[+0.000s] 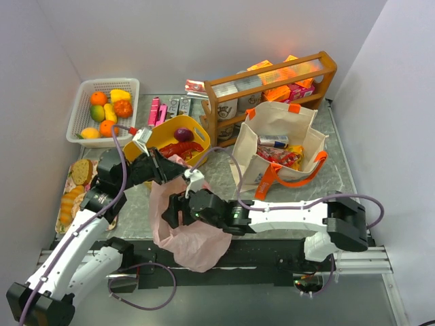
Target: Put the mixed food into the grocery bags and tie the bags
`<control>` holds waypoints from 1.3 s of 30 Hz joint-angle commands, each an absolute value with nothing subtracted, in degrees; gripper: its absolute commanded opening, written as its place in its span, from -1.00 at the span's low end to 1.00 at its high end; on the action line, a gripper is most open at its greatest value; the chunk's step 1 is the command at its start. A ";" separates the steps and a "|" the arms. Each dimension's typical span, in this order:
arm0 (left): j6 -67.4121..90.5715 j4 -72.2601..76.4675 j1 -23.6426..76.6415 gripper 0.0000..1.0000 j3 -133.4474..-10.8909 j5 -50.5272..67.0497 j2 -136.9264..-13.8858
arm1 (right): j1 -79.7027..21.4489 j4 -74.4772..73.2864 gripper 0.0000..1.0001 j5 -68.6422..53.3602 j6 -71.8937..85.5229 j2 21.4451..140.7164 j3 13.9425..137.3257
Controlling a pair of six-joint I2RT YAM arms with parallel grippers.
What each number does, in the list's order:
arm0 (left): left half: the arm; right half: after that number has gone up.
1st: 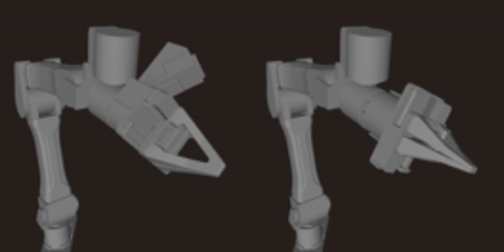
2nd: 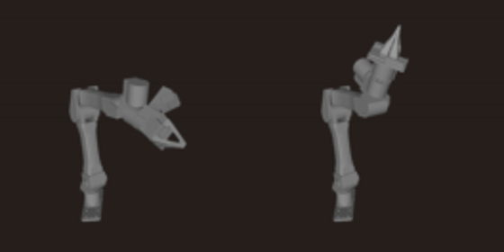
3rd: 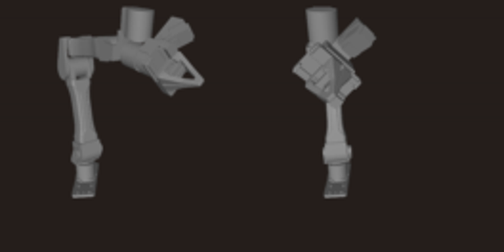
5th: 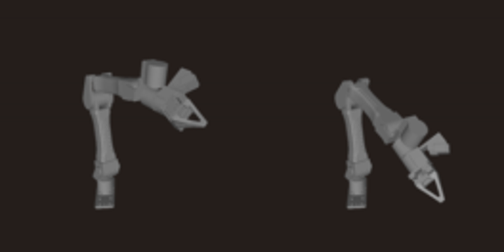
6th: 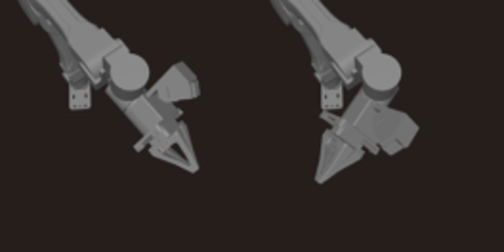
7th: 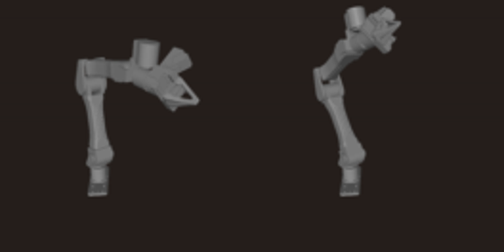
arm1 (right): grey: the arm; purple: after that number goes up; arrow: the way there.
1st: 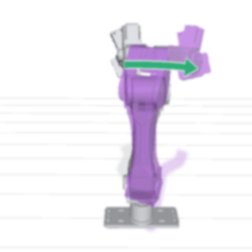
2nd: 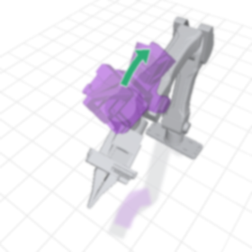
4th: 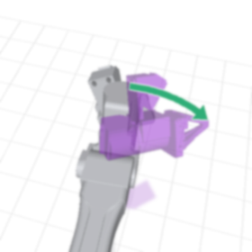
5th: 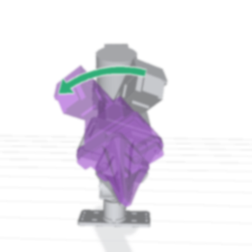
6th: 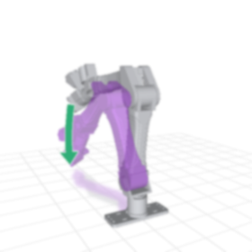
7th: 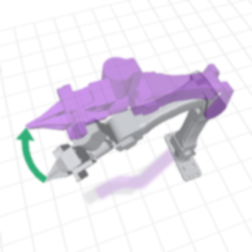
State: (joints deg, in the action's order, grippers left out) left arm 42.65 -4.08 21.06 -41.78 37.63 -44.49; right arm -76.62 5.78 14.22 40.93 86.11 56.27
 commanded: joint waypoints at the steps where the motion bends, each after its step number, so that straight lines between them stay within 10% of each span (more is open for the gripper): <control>1: 41.49 -2.90 20.57 -0.98 -41.13 39.03 -43.77 | -76.46 12.56 0.36 11.70 41.84 90.25 58.45; 8: 36.39 -10.71 19.95 -0.98 -42.63 30.62 -39.74 | -76.29 5.37 -1.00 19.84 36.66 80.00 54.41; 19: 29.88 -21.70 19.86 -0.98 -39.99 9.85 -31.03 | -72.52 -9.57 -1.00 40.42 30.06 48.63 42.73; 33: 32.96 -25.31 19.86 -0.98 -35.77 0.52 -20.91 | -55.90 -12.74 -0.99 38.59 24.78 42.79 39.89; 39: 32.87 -25.40 19.86 -0.98 -37.17 9.58 -26.54 | -57.12 -13.89 0.26 30.87 18.56 42.37 46.30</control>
State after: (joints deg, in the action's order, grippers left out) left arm 32.62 -25.34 20.10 -34.96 4.25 -23.90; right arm -56.12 -13.89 36.12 23.90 43.94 40.01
